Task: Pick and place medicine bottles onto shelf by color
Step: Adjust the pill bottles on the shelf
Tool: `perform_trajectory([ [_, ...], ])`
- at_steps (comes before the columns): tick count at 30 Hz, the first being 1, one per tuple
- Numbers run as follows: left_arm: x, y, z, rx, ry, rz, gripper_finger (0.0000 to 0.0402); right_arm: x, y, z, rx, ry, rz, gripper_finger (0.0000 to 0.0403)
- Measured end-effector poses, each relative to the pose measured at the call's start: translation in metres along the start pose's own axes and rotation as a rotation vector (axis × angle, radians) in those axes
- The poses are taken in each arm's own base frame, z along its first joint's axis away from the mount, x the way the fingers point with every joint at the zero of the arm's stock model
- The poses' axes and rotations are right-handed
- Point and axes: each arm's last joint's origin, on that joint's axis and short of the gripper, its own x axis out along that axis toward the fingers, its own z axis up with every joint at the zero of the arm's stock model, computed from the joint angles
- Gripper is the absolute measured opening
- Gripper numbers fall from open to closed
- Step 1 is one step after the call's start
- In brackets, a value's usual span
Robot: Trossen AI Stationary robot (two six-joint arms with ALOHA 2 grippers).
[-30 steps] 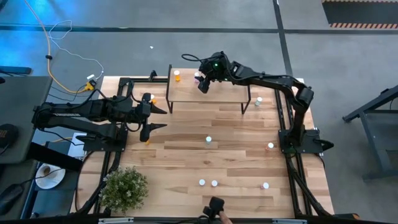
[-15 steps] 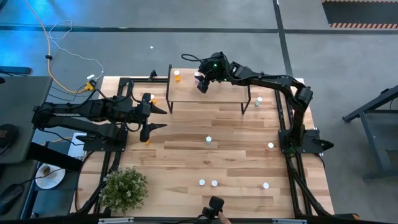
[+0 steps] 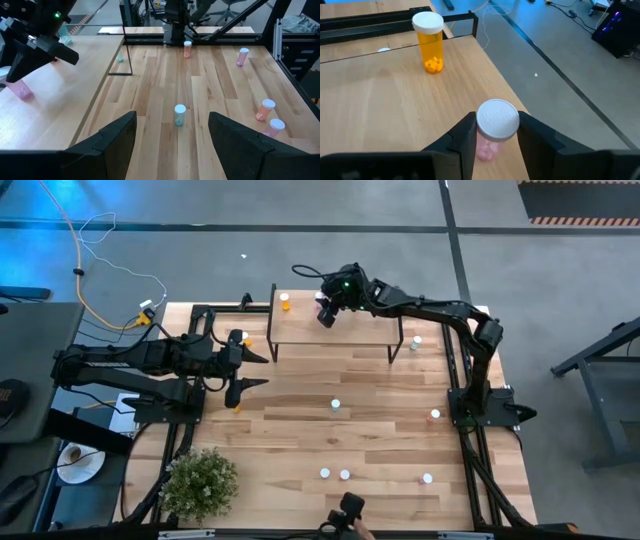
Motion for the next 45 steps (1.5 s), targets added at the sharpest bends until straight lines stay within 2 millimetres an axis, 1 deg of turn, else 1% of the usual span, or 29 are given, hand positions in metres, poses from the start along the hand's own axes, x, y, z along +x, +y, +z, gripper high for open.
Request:
perform_trajectory([
  [4, 0.0000, 0.0000, 0.0000, 0.000, 0.000, 0.000, 0.0236, 0.0000, -0.0007, -0.0001, 0.000, 0.004, -0.025, 0.0119],
  [13, 0.0000, 0.0000, 0.0000, 0.000, 0.000, 0.000, 0.0236, 0.0000, -0.0007, 0.0001, 0.000, 0.001, -0.020, 0.0119],
  [23, 0.0000, 0.0000, 0.0000, 0.000, 0.000, 0.000, 0.0236, 0.0001, -0.0067, -0.0006, 0.007, 0.000, -0.032, 0.0119],
  [45, 0.0000, 0.0000, 0.0000, 0.000, 0.000, 0.000, 0.0236, 0.0001, -0.0060, -0.0014, -0.002, 0.010, -0.028, 0.0119],
])
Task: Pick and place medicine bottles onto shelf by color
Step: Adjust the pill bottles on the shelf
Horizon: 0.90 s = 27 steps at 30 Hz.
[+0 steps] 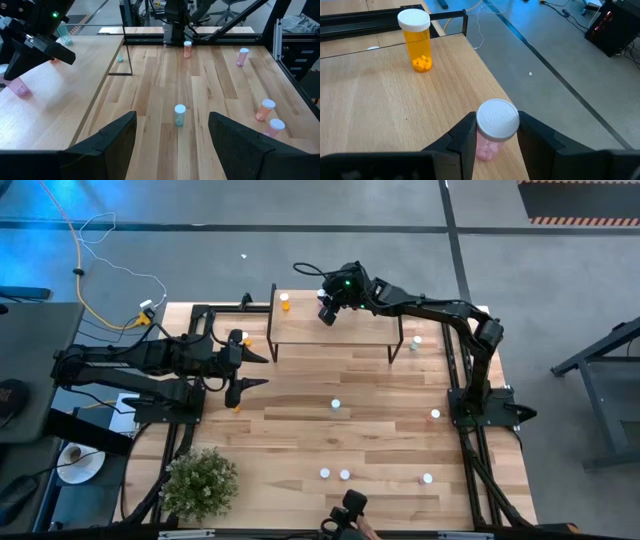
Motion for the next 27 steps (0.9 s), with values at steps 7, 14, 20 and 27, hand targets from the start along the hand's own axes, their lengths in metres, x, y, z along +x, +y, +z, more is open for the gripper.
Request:
perform_trajectory([
  [7, 0.0000, 0.0000, 0.0000, 0.000, 0.000, 0.000, 0.0236, 0.0000, 0.0001, -0.0004, 0.008, 0.005, 0.001, 0.0119],
  [14, 0.0000, 0.0000, -0.0001, 0.000, 0.001, 0.000, 0.0236, -0.0001, 0.0003, -0.0020, 0.027, 0.021, 0.003, 0.0145],
  [20, -0.0001, 0.0000, -0.0002, 0.000, 0.002, 0.000, 0.0236, 0.0000, 0.0001, -0.0009, 0.028, 0.010, 0.002, 0.0164],
  [27, 0.0000, 0.0000, -0.0003, 0.000, 0.003, 0.000, 0.0236, 0.0000, -0.0003, 0.0005, 0.032, -0.003, -0.008, 0.0165],
])
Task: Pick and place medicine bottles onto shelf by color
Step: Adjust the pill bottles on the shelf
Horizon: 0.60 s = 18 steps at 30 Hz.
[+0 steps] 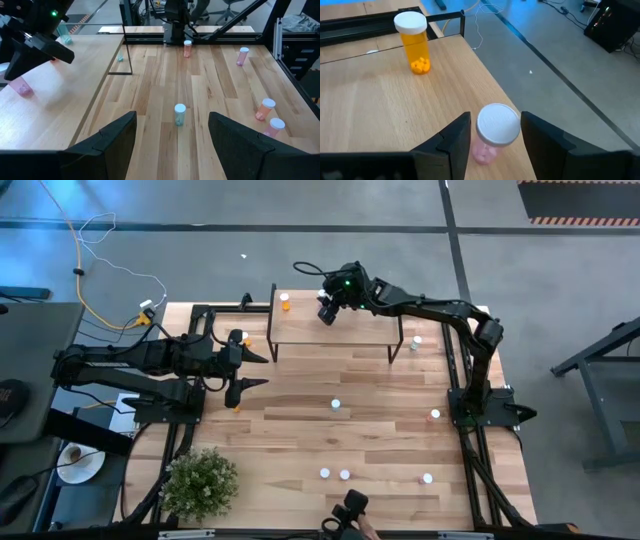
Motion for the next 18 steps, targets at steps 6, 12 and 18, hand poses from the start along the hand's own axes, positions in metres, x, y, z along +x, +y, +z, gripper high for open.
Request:
perform_trajectory([
  [6, 0.0000, 0.0000, 0.0000, 0.000, 0.000, 0.000, 0.0236, 0.0001, -0.0016, -0.0001, 0.031, -0.001, -0.004, 0.0165],
  [12, 0.0000, 0.0000, 0.0000, 0.000, 0.000, 0.000, 0.0236, 0.0002, -0.0039, 0.0012, 0.052, -0.017, -0.009, 0.0165],
  [18, -0.0001, 0.0000, 0.0000, 0.000, 0.000, 0.000, 0.0236, -0.0002, -0.0040, 0.0020, 0.053, -0.023, -0.010, 0.0165],
])
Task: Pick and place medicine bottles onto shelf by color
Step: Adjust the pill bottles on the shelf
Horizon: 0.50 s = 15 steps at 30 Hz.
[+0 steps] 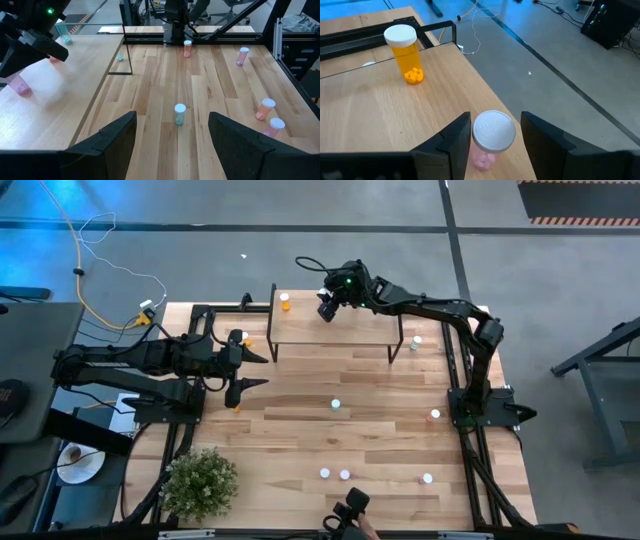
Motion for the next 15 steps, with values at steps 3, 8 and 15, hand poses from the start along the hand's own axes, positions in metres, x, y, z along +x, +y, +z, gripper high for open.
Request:
perform_trajectory([
  [3, 0.0001, -0.0001, 0.0000, 0.000, 0.000, 0.000, 0.0236, 0.0000, 0.0000, 0.0000, 0.000, 0.000, 0.000, 0.0165],
  [8, 0.0001, 0.0000, -0.0001, 0.000, 0.000, 0.000, 0.0236, -0.0001, -0.0002, 0.0026, 0.002, -0.027, -0.002, 0.0165],
  [15, 0.0001, -0.0001, 0.0000, 0.000, 0.000, 0.000, 0.0236, -0.0004, -0.0005, 0.0053, 0.004, -0.053, -0.005, 0.0165],
])
